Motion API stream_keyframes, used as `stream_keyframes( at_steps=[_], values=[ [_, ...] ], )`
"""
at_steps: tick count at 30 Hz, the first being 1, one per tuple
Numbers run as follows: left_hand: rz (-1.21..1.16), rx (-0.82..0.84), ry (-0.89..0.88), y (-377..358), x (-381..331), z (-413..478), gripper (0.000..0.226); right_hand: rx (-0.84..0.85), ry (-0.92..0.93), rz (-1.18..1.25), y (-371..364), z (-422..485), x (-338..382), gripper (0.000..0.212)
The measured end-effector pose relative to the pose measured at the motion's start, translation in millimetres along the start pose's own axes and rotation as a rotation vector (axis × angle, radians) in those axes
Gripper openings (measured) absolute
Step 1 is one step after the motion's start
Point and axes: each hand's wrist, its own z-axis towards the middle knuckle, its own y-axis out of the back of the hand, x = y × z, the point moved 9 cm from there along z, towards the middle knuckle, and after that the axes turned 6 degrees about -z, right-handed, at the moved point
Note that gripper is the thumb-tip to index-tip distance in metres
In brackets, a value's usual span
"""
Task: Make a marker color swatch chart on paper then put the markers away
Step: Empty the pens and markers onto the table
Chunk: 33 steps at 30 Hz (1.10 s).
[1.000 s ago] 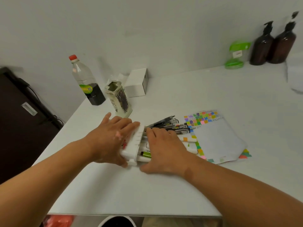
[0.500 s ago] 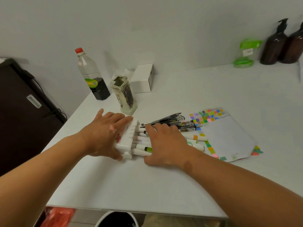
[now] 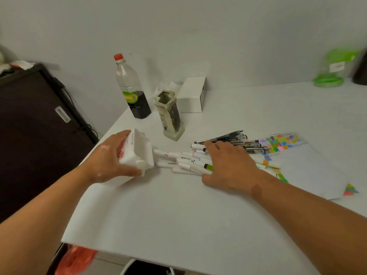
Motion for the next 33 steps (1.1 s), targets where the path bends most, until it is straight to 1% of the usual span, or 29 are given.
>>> stream_keyframes(
  at_steps=[5,9,12,14,18,20,21,24,26,29,33],
  values=[
    [-0.086,-0.007,-0.011,-17,-14,16,0.131,0.042,0.008,-0.025,2,15,-9,0.093],
    [-0.125,0.031,-0.088,-35,-39,32,0.125,0.062,0.029,-0.013,2,21,-5,0.102],
    [-0.273,0.005,-0.077,-35,-39,38,0.121,0.073,0.054,-0.03,-1,24,-1,0.105],
    [-0.413,-0.071,-0.035,-26,-21,37,0.113,0.075,0.06,-0.039,-3,27,-2,0.103],
    [-0.816,-0.312,0.106,-11,32,29,0.106,0.061,0.059,-0.038,-5,31,-4,0.101],
    [-0.902,-0.362,0.129,-10,45,31,0.098,0.064,0.064,-0.037,-6,32,-4,0.102],
    [-0.913,-0.341,0.122,-11,47,34,0.096,0.064,0.069,-0.035,-6,33,-4,0.102],
    [-0.915,-0.163,0.062,-22,46,45,0.096,0.078,0.085,-0.033,-4,34,-6,0.102],
    [-0.898,-0.077,0.036,-32,42,49,0.094,0.08,0.101,-0.031,-4,34,-8,0.103],
    [-0.885,-0.04,0.029,-51,33,53,0.096,0.082,0.135,-0.033,-3,39,-8,0.104],
    [-0.891,-0.065,0.007,-67,13,61,0.101,0.107,0.177,-0.062,-4,52,-8,0.109]
  ],
)
